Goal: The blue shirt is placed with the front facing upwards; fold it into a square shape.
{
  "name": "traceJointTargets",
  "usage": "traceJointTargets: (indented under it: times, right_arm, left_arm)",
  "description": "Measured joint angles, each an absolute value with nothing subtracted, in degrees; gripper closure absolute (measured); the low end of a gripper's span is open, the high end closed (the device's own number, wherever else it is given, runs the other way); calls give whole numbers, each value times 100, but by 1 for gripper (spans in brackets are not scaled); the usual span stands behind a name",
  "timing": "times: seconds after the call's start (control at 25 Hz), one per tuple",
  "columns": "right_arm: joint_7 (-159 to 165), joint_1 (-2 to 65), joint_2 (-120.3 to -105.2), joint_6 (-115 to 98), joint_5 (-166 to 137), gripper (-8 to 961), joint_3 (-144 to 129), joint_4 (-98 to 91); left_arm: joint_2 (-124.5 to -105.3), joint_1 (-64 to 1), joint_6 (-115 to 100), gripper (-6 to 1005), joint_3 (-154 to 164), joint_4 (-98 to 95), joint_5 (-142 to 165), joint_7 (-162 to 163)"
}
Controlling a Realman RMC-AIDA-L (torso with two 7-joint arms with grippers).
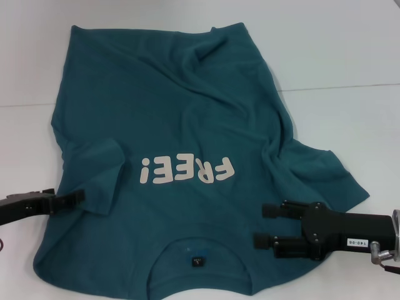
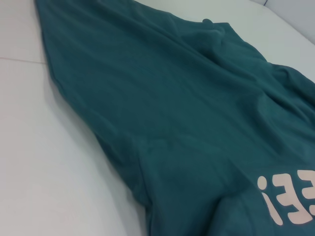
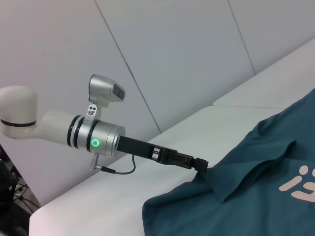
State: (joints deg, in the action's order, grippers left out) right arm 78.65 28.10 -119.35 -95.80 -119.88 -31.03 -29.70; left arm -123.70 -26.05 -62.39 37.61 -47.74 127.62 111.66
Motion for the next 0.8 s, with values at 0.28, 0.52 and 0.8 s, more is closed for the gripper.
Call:
traceJointTargets:
  times: [0.28,0.52,0.8]
  right_arm:
    - [7849,2803,-11927,-9580,-11988,71,-3102,-2971]
    - [7841,2803,-11926,-9582,-11988,72,-3102,-2970]
    - [7840,2795,-11926,-9601,-11988,72,-3102,-2971]
  left_arm:
    - [-12364,-2610,-6216,320,3758,-4789,12762,11176]
    - [-12362,-2620,-6182,499,3768,-4776,12762,11163]
    - [-12366,-2613,-6144,762,3771,-4773,12765,11162]
